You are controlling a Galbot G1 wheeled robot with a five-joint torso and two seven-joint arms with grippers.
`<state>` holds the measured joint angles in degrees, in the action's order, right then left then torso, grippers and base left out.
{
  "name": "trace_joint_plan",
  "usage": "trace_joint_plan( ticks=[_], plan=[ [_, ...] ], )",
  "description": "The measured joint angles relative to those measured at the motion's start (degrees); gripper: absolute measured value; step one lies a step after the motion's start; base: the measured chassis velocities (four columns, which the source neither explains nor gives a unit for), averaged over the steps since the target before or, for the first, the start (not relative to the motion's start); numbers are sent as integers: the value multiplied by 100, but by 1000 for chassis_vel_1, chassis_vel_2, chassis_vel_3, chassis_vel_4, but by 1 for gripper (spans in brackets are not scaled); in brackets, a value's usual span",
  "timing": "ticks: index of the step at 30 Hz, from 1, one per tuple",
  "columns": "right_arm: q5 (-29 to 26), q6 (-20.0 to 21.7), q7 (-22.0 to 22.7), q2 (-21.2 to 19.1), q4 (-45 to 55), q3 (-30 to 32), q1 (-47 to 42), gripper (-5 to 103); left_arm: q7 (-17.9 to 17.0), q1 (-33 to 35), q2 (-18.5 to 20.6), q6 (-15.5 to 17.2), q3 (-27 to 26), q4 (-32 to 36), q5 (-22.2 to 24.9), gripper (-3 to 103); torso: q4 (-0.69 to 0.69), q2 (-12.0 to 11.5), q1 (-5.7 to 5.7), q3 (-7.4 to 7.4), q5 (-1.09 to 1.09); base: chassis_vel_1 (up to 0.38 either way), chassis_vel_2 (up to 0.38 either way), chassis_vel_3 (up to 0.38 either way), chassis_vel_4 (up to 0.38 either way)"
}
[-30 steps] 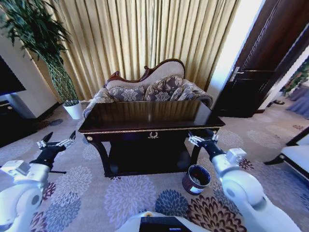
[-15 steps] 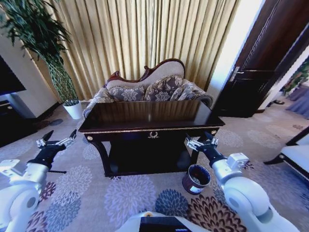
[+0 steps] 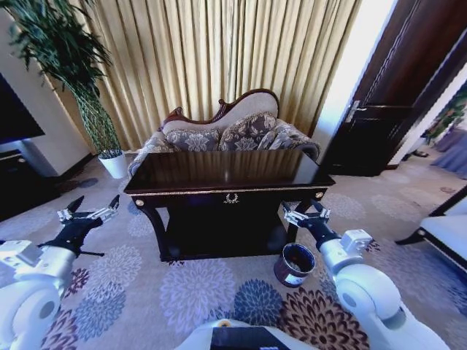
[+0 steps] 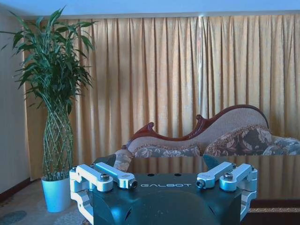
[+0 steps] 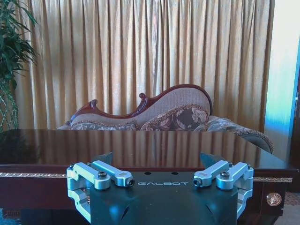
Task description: Move to the front of the table and place the trash on the table into the trash bin.
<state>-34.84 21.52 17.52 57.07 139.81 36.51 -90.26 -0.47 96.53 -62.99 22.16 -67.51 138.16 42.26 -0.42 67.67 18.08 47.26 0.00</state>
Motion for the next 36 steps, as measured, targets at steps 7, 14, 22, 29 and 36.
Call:
trace_joint_plan(
  ticks=[7, 14, 22, 29, 36],
  plan=[
    [65, -102, 0, -26, 32, 94, -63, 100, 1, 38, -38, -5, -13, 34, -12, 100, 0, 0, 0, 0, 0, 88, -96, -97, 96],
    [68, -121, 2, -27, 168, 155, -180, 100, 7, 53, -80, -21, -13, 62, -21, 100, -1, 0, 0, 0, 1, 129, -138, -131, 135],
    [153, -132, 3, 17, 222, 139, -290, 100, 19, 54, -112, -28, -1, 63, -28, 100, 0, 0, 0, 0, 0, 147, -146, -134, 153],
    [158, -138, 4, 2, 263, 154, -313, 100, 29, 53, -136, -35, 17, 63, -33, 100, 0, 0, 0, 0, 0, 153, -146, -176, 132],
    [160, -139, 7, 19, 264, 153, -327, 100, 30, 53, -138, -40, 5, 54, -34, 100, 0, 0, -1, 0, 1, 154, -148, -148, 156]
  ],
)
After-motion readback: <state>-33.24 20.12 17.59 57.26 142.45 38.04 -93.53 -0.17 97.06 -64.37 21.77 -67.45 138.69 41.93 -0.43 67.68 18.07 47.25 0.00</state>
